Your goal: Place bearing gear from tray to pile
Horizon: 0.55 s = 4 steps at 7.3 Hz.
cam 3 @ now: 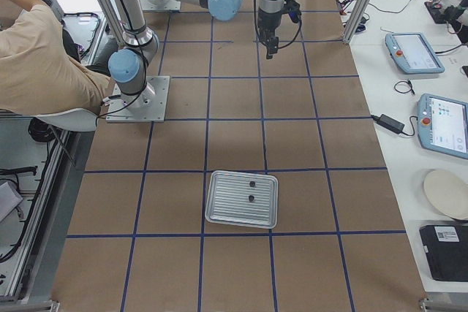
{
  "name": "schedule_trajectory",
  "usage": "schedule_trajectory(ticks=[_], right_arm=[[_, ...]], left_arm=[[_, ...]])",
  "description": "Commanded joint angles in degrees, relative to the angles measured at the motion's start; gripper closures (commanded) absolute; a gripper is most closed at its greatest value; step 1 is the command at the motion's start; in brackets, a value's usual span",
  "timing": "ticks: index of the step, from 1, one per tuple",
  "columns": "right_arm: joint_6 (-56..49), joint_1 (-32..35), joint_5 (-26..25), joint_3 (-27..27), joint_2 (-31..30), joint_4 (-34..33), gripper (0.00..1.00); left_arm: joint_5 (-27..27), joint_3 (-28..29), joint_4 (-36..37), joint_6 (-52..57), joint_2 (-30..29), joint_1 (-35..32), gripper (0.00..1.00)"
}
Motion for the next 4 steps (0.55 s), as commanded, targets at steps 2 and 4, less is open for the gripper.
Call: schedule_trajectory(ticks=[2, 4], right_arm=[[-28.64, -21.36, 0.39, -0.01, 8.32, -8.43, 0.0], [-41.33, -29.03, 0.48, -0.02, 17.37, -20.2, 0.0]], left_arm=[[-0.12, 0.21, 1.08, 0.0, -0.5, 0.1, 0.0], [-0.13, -0.06, 1.09, 0.0, -0.59, 0.1, 0.0]])
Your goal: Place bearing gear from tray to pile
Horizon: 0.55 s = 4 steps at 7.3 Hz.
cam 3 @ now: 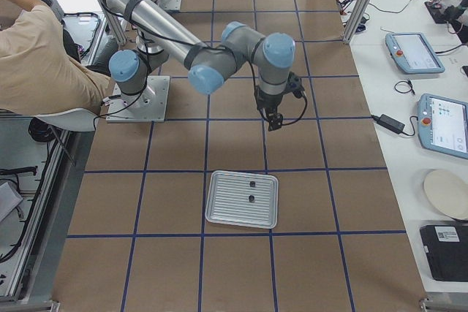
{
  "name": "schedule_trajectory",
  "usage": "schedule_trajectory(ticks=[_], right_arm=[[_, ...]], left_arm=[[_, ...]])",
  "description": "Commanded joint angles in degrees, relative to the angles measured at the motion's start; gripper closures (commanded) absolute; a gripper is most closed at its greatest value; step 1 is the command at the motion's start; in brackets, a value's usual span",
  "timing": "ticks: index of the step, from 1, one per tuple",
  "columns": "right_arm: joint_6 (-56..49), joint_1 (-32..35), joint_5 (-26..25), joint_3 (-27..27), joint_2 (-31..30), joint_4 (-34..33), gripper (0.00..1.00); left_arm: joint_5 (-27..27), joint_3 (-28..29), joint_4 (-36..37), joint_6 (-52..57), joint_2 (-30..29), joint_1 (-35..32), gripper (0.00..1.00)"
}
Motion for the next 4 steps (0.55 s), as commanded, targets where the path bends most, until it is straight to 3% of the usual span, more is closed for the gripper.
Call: schedule_trajectory(ticks=[1, 4], right_arm=[[-14.78, -7.97, 0.05, -0.1, 9.84, -9.55, 0.0], [-16.08, -8.97, -0.74, -0.19, 16.72, -18.76, 0.0]], left_arm=[[0.28, -0.36, 0.07, -0.04, 0.02, -0.08, 0.0], [-0.07, -0.8, 1.21, 0.05, -0.24, 0.0, 0.0]])
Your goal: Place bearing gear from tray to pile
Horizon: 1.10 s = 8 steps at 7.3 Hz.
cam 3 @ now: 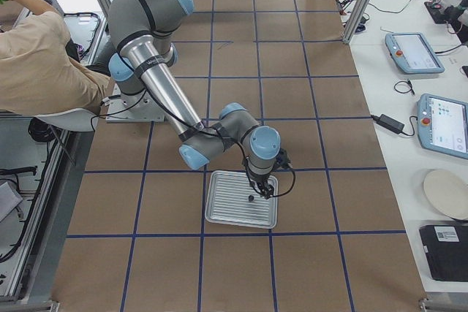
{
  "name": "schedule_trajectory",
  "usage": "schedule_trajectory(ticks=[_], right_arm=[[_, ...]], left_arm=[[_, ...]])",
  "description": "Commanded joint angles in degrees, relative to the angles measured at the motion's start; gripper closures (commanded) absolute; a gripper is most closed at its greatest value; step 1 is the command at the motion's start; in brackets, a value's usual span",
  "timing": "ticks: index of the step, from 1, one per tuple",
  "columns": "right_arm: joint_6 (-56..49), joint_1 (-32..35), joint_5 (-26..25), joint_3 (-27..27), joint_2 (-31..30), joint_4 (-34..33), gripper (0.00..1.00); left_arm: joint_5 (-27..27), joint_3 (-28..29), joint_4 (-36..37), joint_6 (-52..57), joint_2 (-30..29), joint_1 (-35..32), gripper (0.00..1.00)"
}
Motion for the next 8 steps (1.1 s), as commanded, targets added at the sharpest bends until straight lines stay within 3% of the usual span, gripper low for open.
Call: schedule_trajectory(ticks=[1, 4, 5, 6, 8], right_arm=[[-0.45, -0.36, -0.12, 0.29, 3.22, -5.62, 0.0], [-0.63, -0.36, -0.56, 0.39, 4.19, -5.37, 0.01], [-0.19, -0.36, -2.99, 0.39, 4.54, -5.37, 0.15], [0.16, -0.36, -3.19, 0.47, 4.8, -5.37, 0.17], [0.25, -0.36, -3.2, 0.47, 4.98, -5.28, 0.47]], left_arm=[[-0.42, 0.5, 0.7, -0.41, -0.38, -0.13, 0.0], [-0.34, -0.2, 0.7, -0.15, 0.67, -0.31, 0.0], [-0.25, -0.28, 0.7, -0.15, 0.15, -0.14, 0.0], [-0.34, -0.37, 0.7, -0.41, 0.05, -0.22, 0.0], [-0.25, -0.37, 0.7, -0.24, 0.41, -0.22, 0.0]])
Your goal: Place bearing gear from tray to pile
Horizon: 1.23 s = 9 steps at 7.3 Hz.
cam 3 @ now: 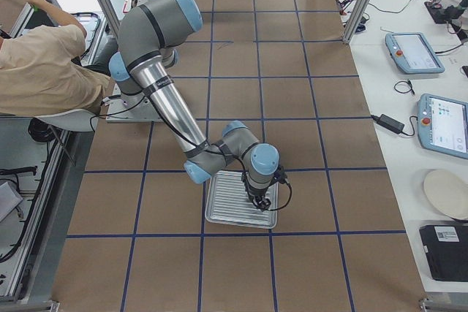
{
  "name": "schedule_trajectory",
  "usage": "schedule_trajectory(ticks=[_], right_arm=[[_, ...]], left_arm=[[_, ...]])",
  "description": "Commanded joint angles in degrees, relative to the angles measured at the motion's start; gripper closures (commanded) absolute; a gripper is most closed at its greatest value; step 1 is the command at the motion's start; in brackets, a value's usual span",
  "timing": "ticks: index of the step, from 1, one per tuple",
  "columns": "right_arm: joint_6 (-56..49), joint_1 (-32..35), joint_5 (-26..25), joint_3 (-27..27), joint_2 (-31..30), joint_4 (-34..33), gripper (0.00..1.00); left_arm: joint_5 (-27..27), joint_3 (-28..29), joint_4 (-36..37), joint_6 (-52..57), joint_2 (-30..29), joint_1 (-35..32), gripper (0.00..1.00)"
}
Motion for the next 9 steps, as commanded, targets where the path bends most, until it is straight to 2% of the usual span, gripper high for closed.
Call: schedule_trajectory(ticks=[1, 3, 6, 7, 8, 9], right_arm=[[0.09, 0.0, 0.0, 0.02, 0.14, 0.16, 0.48], [0.09, 0.0, 0.43, 0.37, 0.06, 0.59, 0.71], [2.27, 0.17, 0.7, -0.15, -1.16, 2.34, 0.93], [5.33, 0.87, 1.05, 0.1, -5.26, 7.23, 0.95], [9.97, 4.27, 3.84, 0.37, -10.52, 14.24, 0.95], [17.77, 11.09, 4.04, 0.37, -14.58, 19.79, 0.95]], left_arm=[[0.06, -0.02, 0.0, 0.25, -0.13, 0.08, 0.0], [0.06, -0.11, 0.0, 0.16, -0.13, 0.0, 0.0], [0.15, -0.2, 0.0, 0.42, -0.31, 0.08, 0.0], [0.15, -0.63, 0.09, 0.42, -0.31, 0.08, 0.0], [0.15, -1.07, 0.78, 0.42, -0.31, 0.08, 0.0], [0.24, -1.17, 0.79, 0.34, -0.31, 0.08, 0.0]])
